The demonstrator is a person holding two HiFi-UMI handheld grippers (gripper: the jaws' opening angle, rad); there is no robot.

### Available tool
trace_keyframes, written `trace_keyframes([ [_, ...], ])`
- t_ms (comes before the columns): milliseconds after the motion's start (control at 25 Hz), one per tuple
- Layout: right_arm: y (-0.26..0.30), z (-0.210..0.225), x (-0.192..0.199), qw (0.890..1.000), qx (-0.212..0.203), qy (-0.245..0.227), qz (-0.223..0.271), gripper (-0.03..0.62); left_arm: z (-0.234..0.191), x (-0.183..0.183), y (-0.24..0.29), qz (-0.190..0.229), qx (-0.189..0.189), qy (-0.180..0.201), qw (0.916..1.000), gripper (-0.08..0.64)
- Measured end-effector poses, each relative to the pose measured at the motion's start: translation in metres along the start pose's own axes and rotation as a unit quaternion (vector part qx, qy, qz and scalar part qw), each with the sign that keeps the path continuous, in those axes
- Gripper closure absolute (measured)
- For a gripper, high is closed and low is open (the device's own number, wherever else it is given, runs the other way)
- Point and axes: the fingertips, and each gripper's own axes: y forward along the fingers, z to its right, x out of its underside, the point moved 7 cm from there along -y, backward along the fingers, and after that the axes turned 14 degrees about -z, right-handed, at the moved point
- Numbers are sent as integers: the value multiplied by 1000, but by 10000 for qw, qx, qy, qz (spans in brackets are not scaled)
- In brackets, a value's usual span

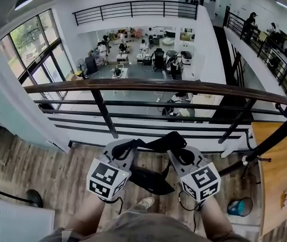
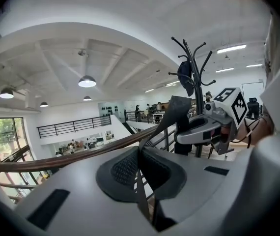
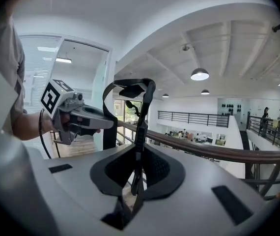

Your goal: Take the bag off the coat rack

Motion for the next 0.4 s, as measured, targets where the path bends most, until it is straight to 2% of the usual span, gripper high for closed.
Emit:
trace_keyframes([
  [200, 7, -14, 14, 9999, -82, -48, -73, 540, -1, 21, -5, -50, -60, -64, 9999, 543],
  [400, 14, -12, 44, 9998, -111, -118, -120, 540, 10, 48, 14, 5, -74, -252, 9997, 543],
])
